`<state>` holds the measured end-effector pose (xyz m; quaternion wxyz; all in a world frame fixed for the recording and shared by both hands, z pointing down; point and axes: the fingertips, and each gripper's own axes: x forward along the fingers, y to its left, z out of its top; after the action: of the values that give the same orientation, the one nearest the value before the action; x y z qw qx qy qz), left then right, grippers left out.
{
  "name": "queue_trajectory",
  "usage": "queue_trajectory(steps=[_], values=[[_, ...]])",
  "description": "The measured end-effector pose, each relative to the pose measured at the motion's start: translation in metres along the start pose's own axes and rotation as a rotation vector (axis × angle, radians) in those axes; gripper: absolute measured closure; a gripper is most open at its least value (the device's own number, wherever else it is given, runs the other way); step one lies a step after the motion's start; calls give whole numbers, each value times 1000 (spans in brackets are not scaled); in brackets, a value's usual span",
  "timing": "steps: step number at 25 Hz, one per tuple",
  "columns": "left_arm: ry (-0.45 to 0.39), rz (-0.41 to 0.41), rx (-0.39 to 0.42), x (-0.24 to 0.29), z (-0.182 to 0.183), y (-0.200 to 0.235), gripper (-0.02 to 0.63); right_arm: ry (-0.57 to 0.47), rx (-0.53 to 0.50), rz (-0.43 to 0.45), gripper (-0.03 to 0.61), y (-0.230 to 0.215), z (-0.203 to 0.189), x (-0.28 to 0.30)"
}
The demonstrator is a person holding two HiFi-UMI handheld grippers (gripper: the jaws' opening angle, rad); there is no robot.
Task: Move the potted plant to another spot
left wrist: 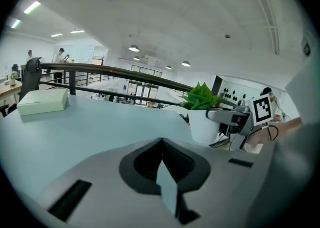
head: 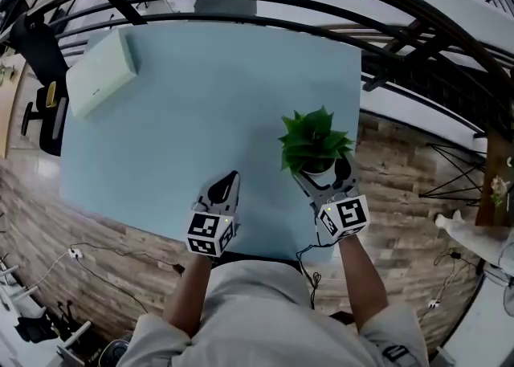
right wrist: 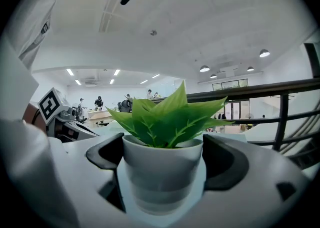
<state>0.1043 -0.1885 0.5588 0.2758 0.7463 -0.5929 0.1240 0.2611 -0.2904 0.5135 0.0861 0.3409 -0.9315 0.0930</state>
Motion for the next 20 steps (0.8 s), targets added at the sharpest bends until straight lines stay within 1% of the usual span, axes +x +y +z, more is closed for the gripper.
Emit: queue_trajectory(steps=[6,11,20], values=[[14,44,-35,14,-19,8,601,25,34,10,87,-14,-26,12],[46,46,-43,29,-30,12,601,33,31,20,87,-21,-36,30],[81,49,-56,50,-48,13,601,30,50,7,87,-39,-51,54]])
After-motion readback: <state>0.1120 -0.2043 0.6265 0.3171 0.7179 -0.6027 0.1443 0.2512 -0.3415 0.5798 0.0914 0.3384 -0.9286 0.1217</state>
